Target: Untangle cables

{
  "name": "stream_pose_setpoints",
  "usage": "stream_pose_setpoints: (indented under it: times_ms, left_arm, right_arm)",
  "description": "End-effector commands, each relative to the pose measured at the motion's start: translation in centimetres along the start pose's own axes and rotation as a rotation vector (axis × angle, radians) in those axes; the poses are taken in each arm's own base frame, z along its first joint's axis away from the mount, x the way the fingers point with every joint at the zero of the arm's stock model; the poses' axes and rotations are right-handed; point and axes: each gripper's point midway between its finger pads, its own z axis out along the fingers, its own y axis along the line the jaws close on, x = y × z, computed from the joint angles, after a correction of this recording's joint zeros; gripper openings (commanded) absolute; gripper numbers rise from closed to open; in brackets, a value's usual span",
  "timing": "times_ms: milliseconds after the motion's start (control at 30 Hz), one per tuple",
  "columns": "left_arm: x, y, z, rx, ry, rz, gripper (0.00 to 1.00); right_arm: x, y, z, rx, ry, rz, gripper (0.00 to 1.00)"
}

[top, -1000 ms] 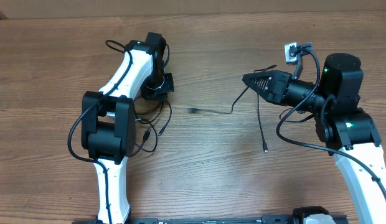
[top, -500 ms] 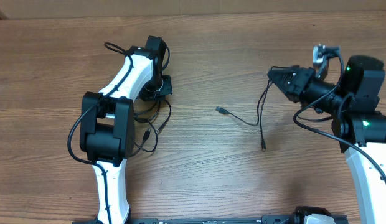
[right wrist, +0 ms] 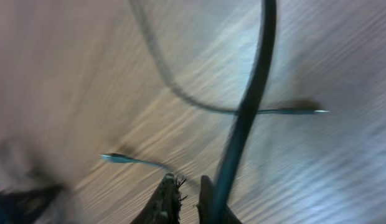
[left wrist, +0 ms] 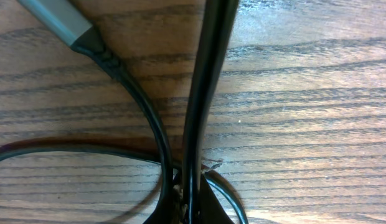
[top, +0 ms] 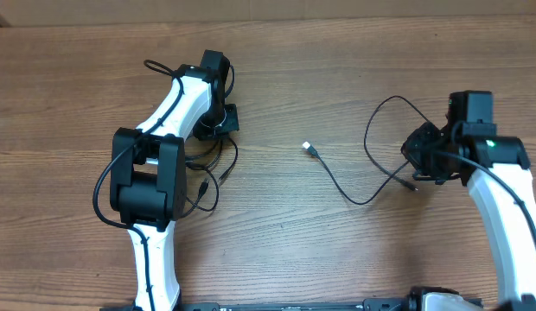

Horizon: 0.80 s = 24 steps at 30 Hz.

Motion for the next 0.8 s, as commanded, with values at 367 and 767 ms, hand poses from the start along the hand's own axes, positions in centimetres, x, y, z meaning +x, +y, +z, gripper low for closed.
stream_pose_setpoints:
  times_ms: [367,767]
  left_arm:
    - [1.3,-0.1,2.4,0.005,0.057,0.022,0.04]
    - [1.6,-0.8,2.3,0.046,0.072,0.021,0.04]
  right_arm:
    - [0.7,-4.7,4.8,0.266,0.118,0.003,1.0]
    - [1.1,-6.4,-2.5,0.484,0.182,-0.035,1.0]
